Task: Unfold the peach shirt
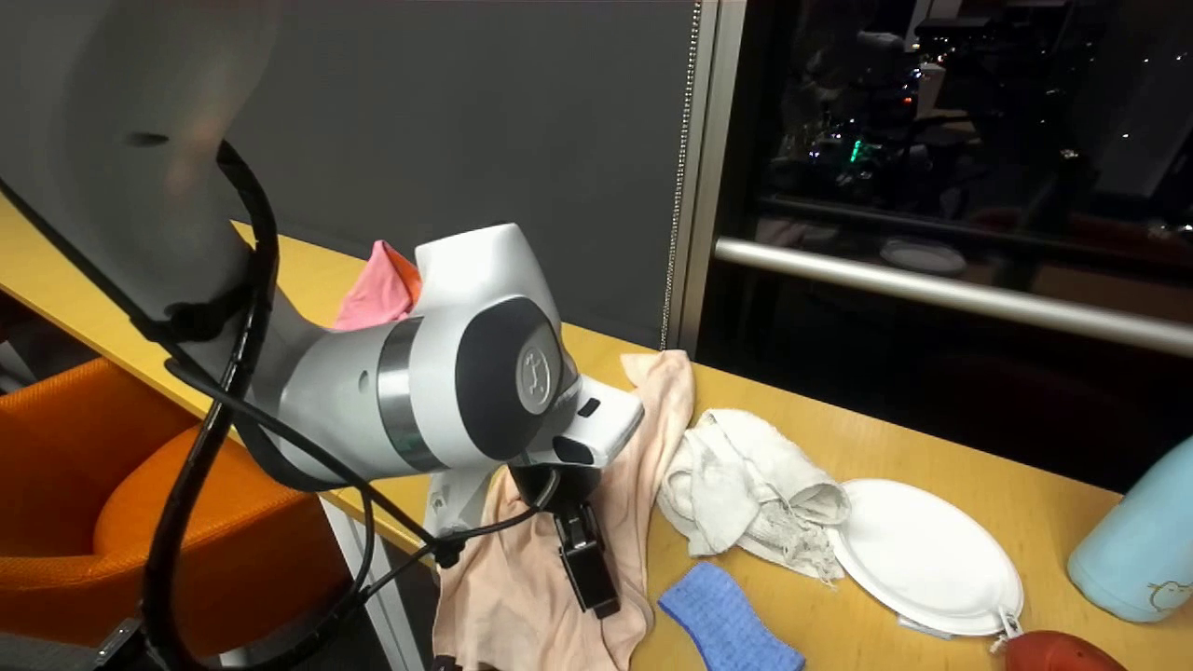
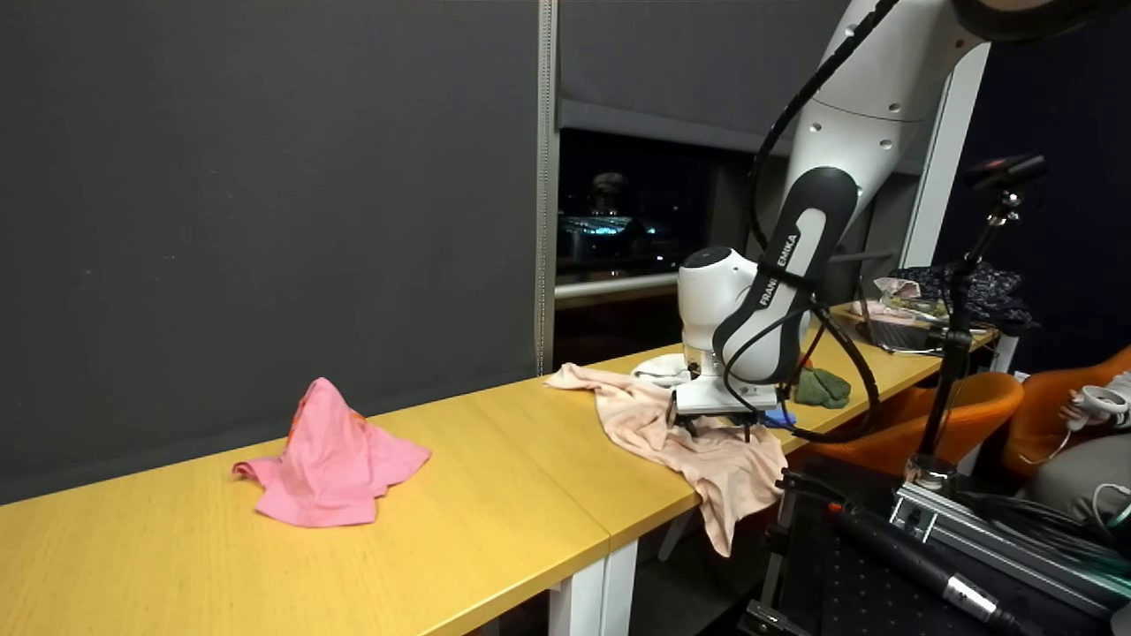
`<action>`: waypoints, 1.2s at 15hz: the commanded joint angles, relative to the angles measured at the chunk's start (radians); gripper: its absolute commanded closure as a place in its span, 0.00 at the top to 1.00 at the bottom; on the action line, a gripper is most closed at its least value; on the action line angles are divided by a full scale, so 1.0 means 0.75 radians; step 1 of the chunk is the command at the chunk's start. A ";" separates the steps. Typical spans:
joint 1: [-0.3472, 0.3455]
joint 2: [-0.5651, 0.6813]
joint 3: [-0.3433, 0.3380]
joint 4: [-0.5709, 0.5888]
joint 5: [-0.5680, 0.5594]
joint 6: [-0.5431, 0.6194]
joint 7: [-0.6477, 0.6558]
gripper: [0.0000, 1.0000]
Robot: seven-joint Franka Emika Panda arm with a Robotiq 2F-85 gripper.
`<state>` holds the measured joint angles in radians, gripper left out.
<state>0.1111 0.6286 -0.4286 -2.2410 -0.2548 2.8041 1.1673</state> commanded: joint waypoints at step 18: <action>0.201 0.245 0.115 0.604 0.094 -0.172 -0.021 1.00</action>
<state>0.2755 0.7842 -0.3801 -1.8681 -0.2066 2.7143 1.1728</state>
